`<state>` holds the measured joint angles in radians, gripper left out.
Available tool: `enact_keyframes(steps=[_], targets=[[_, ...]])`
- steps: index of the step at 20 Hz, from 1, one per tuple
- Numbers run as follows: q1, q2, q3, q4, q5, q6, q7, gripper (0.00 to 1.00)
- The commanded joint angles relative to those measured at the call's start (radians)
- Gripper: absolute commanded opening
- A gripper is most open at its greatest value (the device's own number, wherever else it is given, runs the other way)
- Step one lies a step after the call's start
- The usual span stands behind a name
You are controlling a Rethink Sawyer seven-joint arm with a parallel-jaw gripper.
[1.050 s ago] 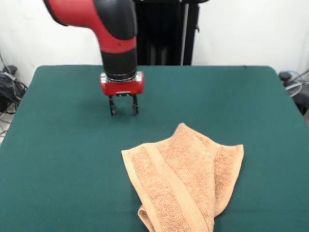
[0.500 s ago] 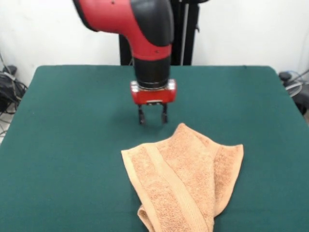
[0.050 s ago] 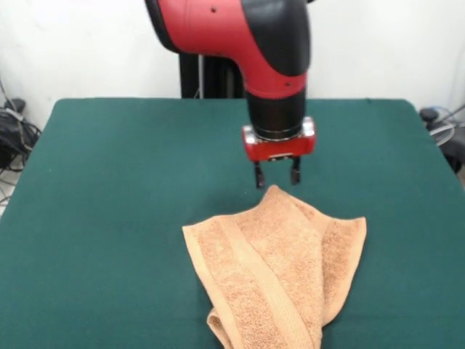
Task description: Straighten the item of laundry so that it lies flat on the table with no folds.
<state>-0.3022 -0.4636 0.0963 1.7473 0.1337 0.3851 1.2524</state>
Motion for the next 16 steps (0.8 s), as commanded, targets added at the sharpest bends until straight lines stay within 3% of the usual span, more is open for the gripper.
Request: enact_keyframes(steps=[1, 6, 16], targets=[[0.013, 0.066, -0.019, -0.218, 0.072, 0.103, 0.233, 1.0], [-0.036, 0.138, 0.035, -0.279, 0.059, 0.072, 0.18, 1.0], [-0.022, 0.214, -0.001, -0.574, 0.059, 0.387, 0.202, 1.0]])
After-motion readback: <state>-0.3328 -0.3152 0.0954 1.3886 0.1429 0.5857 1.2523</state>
